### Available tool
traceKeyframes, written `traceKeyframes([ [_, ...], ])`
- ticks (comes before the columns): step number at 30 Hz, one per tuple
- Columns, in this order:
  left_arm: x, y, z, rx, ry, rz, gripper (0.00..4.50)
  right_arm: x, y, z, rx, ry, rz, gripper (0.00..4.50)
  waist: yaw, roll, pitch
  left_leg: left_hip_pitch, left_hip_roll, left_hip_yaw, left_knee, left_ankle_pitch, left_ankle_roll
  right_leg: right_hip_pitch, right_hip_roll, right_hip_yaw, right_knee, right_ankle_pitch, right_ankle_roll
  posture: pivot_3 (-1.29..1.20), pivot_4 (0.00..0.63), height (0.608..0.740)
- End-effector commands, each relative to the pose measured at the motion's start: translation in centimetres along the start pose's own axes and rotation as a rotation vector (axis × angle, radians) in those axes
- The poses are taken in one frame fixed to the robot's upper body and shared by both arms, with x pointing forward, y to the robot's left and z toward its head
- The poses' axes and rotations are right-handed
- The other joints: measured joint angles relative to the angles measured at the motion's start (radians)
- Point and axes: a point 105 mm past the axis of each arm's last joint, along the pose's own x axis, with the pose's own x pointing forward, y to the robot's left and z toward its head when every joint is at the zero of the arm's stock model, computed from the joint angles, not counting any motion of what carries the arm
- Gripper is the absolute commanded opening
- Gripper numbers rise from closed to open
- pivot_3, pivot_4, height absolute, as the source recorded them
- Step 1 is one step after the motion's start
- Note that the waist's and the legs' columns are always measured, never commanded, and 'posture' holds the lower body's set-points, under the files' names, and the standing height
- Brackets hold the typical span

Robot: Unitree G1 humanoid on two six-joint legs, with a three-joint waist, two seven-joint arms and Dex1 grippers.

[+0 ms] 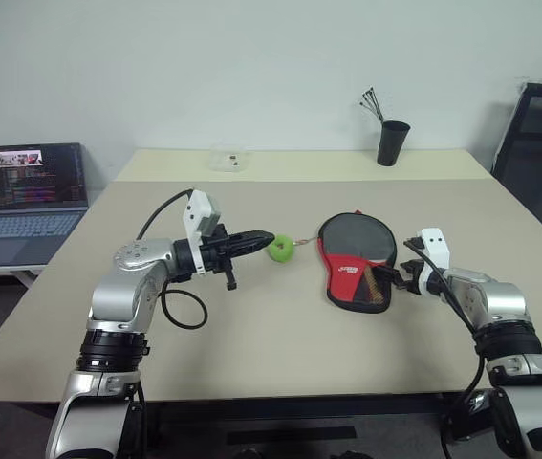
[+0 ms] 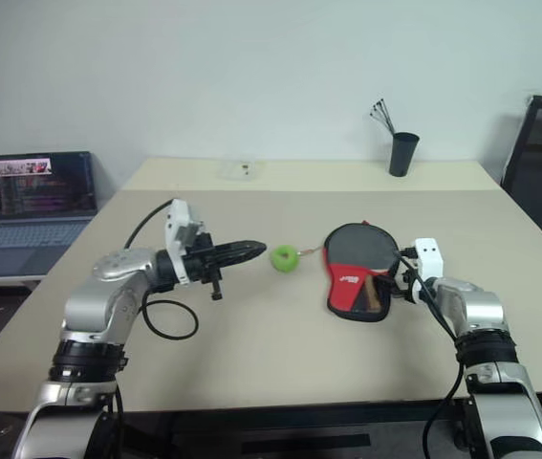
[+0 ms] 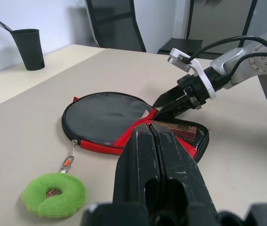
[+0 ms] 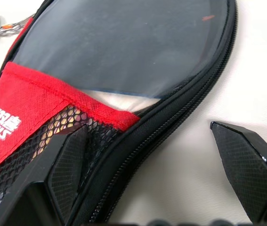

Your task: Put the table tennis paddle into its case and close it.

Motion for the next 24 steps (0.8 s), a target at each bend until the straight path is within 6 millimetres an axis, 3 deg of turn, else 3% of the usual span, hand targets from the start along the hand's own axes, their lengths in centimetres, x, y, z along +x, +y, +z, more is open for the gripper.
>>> traceKeyframes([
  [1,-0.1,-0.3,1.3,0.046,-0.021,-0.007,0.01,0.6,1.3,-0.1,-0.014,0.019,0.047,4.31,-0.002,0.0,0.0,0.0,0.0,0.0,0.0,0.0,0.0,0.0,0.0,0.0,0.0,0.0,0.0,0.0,0.15,0.74],
  [3,0.0,-0.3,1.2,0.049,-0.017,-0.006,0.0,1.0,1.6,-0.5,-0.01,0.032,0.049,3.87,-0.005,0.0,0.0,0.001,0.001,0.0,0.0,0.0,0.0,0.0,0.0,0.0,0.0,0.0,0.0,0.0,0.15,0.74],
  [9,0.0,-0.3,1.1,0.054,-0.007,-0.006,0.0,1.8,2.3,-0.7,0.004,0.039,0.058,1.94,-0.021,0.0,0.0,0.003,0.001,0.0,0.0,0.0,0.0,0.003,0.001,0.001,0.0,0.0,0.0,0.0,0.15,0.74],
  [15,-0.9,-0.9,0.2,0.025,0.027,-0.036,0.0,2.4,4.8,0.1,0.042,0.017,0.146,0.15,-0.029,0.0,-0.001,0.007,0.003,0.002,0.0,0.0,0.0,0.006,0.0,0.004,0.0,-0.001,0.001,0.0,0.15,0.74],
  [24,-4.4,-3.0,-2.1,-0.043,0.15,-0.121,0.0,2.3,11.1,1.6,0.04,-0.003,0.349,0.02,-0.045,0.0,0.0,0.009,0.005,0.006,-0.004,0.0,0.0,0.002,0.002,0.014,0.002,-0.001,-0.001,0.0,0.15,0.74],
])
